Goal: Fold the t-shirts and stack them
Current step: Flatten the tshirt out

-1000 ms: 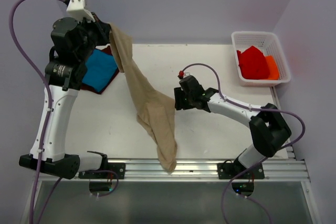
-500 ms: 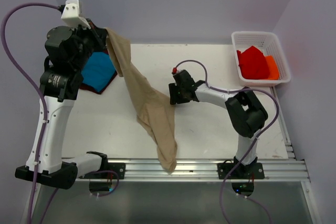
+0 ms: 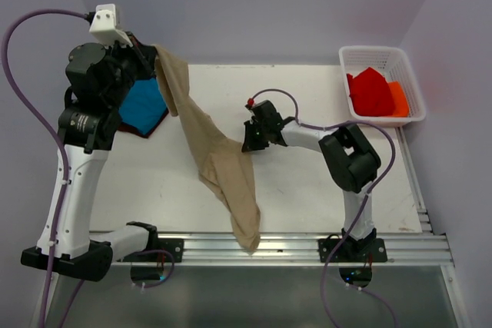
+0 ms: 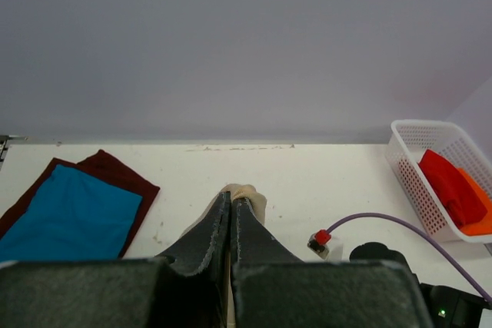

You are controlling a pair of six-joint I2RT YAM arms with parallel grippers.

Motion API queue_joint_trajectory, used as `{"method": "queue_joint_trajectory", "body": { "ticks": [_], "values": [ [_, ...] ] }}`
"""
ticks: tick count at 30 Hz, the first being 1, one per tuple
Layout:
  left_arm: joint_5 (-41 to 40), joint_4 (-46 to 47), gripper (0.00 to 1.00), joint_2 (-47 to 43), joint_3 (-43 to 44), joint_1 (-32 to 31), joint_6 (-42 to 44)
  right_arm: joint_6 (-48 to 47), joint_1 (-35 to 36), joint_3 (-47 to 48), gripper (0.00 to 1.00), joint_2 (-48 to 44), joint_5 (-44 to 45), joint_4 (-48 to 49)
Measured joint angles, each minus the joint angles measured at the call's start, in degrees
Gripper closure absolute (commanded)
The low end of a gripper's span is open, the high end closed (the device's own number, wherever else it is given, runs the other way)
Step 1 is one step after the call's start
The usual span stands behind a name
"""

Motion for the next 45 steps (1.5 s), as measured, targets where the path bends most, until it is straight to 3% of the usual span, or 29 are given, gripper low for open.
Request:
{"method": "queue_joint_trajectory", "body": {
  "ticks": [4,8,12,18,22,27,38,45],
  "values": [
    [-0.7,0.0,1.0,-0.1,-0.9,0.0,0.0,0.9,-0.1,0.0,1.0,0.7,-3.3,1.0],
    [-1.9,0.1,1.0,-0.6,-1.9,0.0,0.2,0.1,-0.3,0.0,1.0,-1.7,-0.1,-2.9],
    [-3.0,0.1,1.0,-1.1,-3.0,0.0,0.3,-2.2,-1.1,1.4,1.0,-12.9,12.8,-12.5],
    [-4.3,0.4,1.0,-1.1,-3.9,0.0,1.1,-8.2,-3.6,14.1,1.0,-30.8,31.9,-18.4],
    [-5.8,0.9,1.0,-0.9,-3.9,0.0,1.6,-13.7,-4.3,20.2,1.0,-37.0,42.3,-18.1],
    [-9.0,1.2,1.0,-0.5,-3.8,-0.3,3.2,-19.6,-4.3,20.4,1.0,-40.6,49.1,-18.0],
    [-15.0,1.0,1.0,-4.1,-2.2,-4.2,6.1,-18.1,-4.3,16.0,1.0,-47.0,44.0,-24.6],
    [-15.0,1.7,1.0,-7.7,-9.0,-4.2,5.7,-10.1,-1.6,-7.6,1.0,-52.5,30.3,-27.2]
  ]
}}
